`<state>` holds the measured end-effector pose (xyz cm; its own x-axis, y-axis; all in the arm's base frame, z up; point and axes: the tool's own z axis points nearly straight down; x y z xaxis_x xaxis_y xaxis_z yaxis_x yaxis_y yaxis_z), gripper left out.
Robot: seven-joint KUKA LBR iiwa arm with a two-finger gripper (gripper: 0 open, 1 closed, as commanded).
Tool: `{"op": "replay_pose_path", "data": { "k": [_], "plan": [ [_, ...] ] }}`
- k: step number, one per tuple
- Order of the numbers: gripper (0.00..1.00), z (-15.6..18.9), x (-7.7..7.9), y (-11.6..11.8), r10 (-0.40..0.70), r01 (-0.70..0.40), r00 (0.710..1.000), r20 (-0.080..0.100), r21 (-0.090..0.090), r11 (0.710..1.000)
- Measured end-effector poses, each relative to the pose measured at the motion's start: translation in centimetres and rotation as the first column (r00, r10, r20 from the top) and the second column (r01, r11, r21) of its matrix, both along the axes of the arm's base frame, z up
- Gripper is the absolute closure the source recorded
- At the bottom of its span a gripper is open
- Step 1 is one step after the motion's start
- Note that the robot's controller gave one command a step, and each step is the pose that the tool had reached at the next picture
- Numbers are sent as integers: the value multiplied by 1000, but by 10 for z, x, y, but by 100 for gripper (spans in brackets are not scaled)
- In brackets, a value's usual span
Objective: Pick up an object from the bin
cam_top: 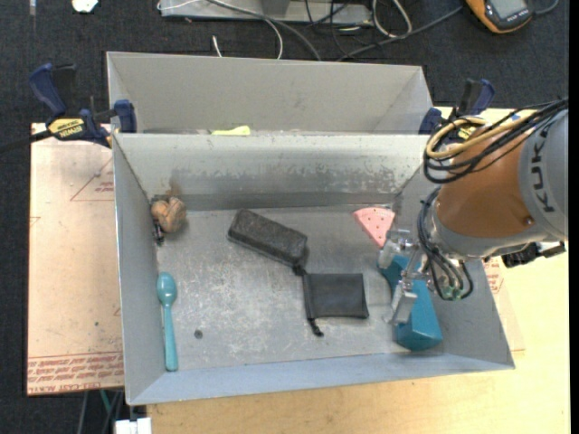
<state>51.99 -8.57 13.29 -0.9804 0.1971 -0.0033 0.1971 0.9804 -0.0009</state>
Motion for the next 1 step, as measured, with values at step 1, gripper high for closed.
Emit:
{"op": "replay_pose_path", "data": {
  "k": [1],
  "plan": [
    [0,-60,-7,15,-98,98,995,1,3,995]
  ]
}}
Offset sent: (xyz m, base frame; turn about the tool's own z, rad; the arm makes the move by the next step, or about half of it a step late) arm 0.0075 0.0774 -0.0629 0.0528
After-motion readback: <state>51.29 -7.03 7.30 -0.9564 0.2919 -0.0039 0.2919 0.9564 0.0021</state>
